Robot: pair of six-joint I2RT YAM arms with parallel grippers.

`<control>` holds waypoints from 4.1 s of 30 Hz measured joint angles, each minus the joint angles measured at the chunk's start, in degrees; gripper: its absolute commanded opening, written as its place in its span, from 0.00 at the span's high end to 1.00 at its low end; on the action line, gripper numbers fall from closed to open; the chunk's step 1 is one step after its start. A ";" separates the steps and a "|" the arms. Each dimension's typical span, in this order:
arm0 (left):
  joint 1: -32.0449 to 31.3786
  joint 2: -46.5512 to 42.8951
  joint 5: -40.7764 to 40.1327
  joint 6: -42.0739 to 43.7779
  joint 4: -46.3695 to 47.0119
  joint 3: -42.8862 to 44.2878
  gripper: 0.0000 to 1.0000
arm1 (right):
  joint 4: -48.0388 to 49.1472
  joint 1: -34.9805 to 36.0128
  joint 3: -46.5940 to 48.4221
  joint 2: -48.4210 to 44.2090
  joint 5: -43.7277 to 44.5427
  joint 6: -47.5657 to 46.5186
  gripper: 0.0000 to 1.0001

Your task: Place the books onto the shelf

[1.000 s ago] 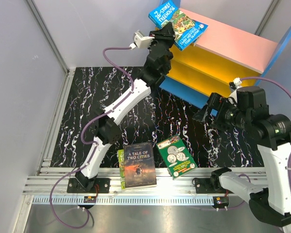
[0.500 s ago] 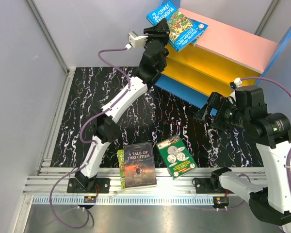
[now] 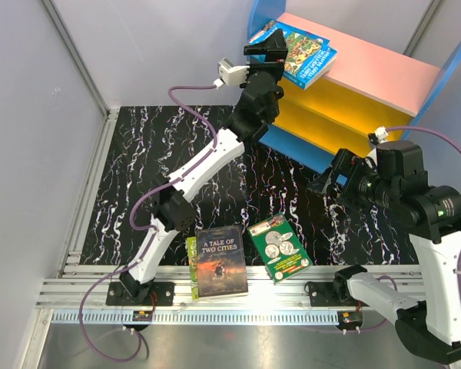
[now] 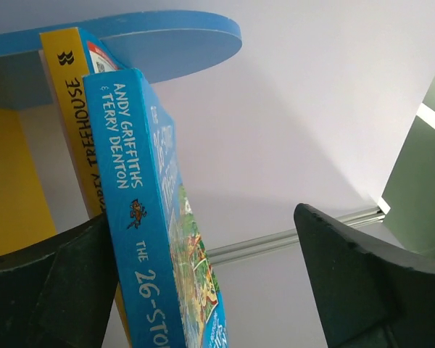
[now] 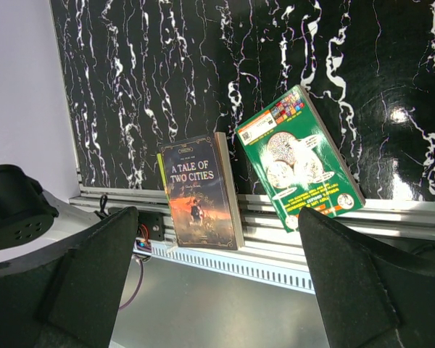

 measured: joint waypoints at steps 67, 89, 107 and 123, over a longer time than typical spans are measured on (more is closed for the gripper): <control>6.36 0.35 2.43 -11.47 -0.55 -1.95 0.12 | 5.38 0.00 33.57 42.62 -7.39 -7.61 1.00; 10.36 0.02 8.31 -19.54 -2.75 0.57 0.29 | 14.73 -9.35 59.28 64.74 -12.96 0.66 0.91; 12.44 -1.64 9.66 -24.11 -2.32 -0.96 0.88 | 23.96 -11.04 51.93 58.86 -17.11 -0.79 0.87; 12.22 -0.72 14.43 -30.29 -3.89 -2.08 1.00 | 30.36 -12.35 48.39 51.80 -15.85 -2.49 0.23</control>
